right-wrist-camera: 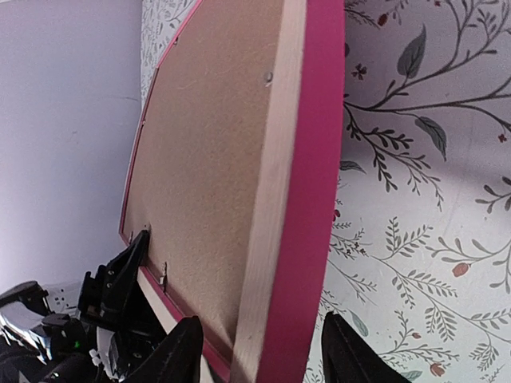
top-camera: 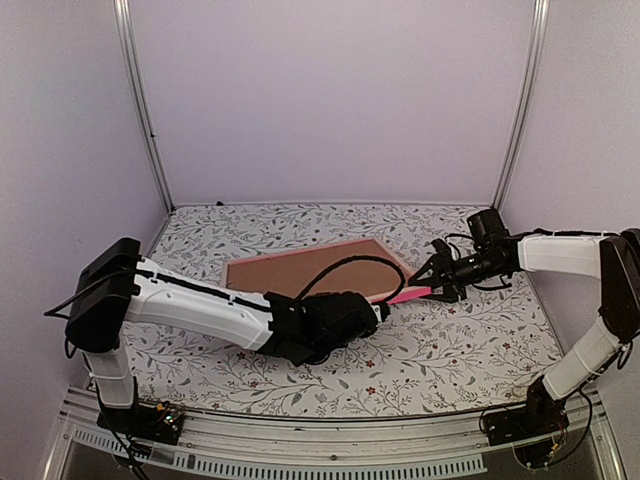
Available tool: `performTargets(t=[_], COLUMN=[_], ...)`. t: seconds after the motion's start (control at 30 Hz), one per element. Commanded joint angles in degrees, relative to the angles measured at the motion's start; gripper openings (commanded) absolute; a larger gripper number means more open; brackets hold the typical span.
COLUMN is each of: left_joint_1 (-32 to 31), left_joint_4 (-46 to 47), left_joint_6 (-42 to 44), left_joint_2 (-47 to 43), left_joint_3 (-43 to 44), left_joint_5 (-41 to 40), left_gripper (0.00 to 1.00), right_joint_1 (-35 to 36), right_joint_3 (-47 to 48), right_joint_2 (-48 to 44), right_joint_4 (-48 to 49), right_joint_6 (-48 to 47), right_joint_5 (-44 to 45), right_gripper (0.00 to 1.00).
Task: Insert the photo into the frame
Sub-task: Pass from the right arm to the left
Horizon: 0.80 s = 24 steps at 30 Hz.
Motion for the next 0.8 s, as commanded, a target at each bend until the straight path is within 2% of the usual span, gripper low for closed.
performTargets(t=[0.0,0.23,0.47,0.63,0.77], left_joint_1=[0.4,1.3,3.6,6.0,7.9], left_joint_4=[3.5,3.9,2.5,-0.2,-6.1], left_joint_6=[-1.1,1.6,4.3,5.5,3.8], left_joint_2=[-2.8,-5.8,-9.6,-11.8,-12.0], left_joint_3=[0.7,0.8,3.1,8.9,18.5], left_joint_5=[-2.0,-2.4,-2.6,-2.5,-0.3], left_gripper=[0.0,0.0,0.0,0.0,0.0], right_joint_1=[0.2,-2.1,-10.9,-14.4,-14.6], right_joint_3=[-0.1,2.0,8.8,14.5,15.4], right_joint_2=[-2.6,-4.6,-9.7,-11.6,-11.1], right_joint_4=[-0.4,-5.8,-13.4,-18.0,-18.2], right_joint_6=[-2.8,-5.9,-10.3,-13.1,-13.8], right_joint_5=[0.8,4.3,6.5,7.7,7.6], right_gripper=[0.57,0.66,0.68,0.68,0.68])
